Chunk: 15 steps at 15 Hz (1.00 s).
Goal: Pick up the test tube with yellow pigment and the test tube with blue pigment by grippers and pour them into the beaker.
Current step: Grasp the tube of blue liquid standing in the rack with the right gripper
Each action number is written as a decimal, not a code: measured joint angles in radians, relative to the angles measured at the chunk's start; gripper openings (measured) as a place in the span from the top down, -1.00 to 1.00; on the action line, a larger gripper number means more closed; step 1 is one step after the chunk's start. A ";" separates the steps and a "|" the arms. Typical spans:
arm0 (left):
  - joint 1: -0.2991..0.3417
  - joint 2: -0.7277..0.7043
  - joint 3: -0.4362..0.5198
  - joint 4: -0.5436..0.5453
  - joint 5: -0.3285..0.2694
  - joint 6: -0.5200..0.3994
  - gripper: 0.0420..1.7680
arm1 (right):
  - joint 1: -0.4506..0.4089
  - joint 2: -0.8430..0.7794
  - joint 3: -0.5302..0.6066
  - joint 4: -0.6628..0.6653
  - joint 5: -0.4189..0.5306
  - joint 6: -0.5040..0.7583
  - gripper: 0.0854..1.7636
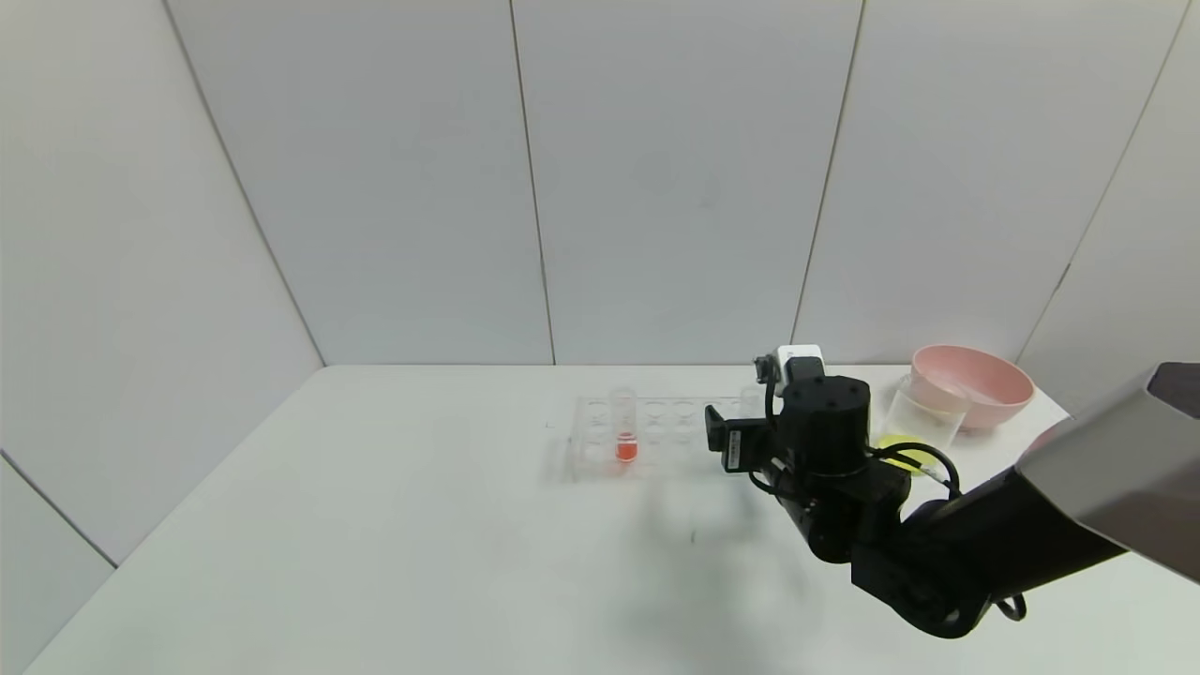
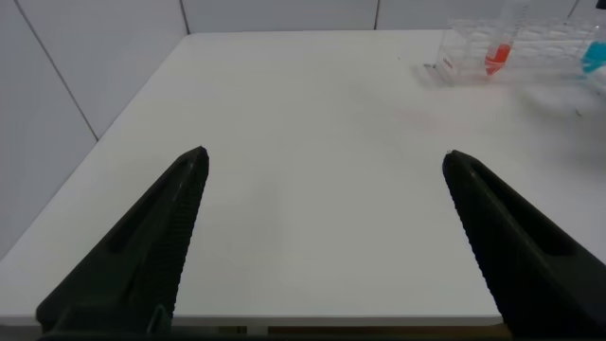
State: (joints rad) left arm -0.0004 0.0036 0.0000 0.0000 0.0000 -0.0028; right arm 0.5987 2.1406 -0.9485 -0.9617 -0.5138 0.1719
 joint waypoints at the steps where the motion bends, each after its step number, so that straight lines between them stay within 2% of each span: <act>1: 0.000 0.000 0.000 0.000 0.000 0.000 -1.00 | -0.010 0.011 -0.014 0.000 0.013 -0.007 -0.92; 8: 0.000 0.000 0.000 0.000 0.000 0.000 -1.00 | -0.024 0.052 -0.051 -0.004 0.038 -0.012 -0.92; 10: 0.000 0.000 0.000 0.000 0.000 0.000 -1.00 | -0.025 0.055 -0.052 -0.007 0.053 -0.013 -0.47; 12: 0.000 0.000 0.000 0.000 0.000 0.000 -1.00 | -0.025 0.055 -0.052 -0.007 0.052 -0.014 -0.14; 15: 0.000 0.000 0.000 0.000 0.000 0.000 -1.00 | -0.026 0.054 -0.046 -0.008 0.051 -0.017 0.25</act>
State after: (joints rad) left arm -0.0004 0.0036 0.0000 0.0000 0.0000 -0.0028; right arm 0.5723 2.1947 -0.9949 -0.9698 -0.4623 0.1551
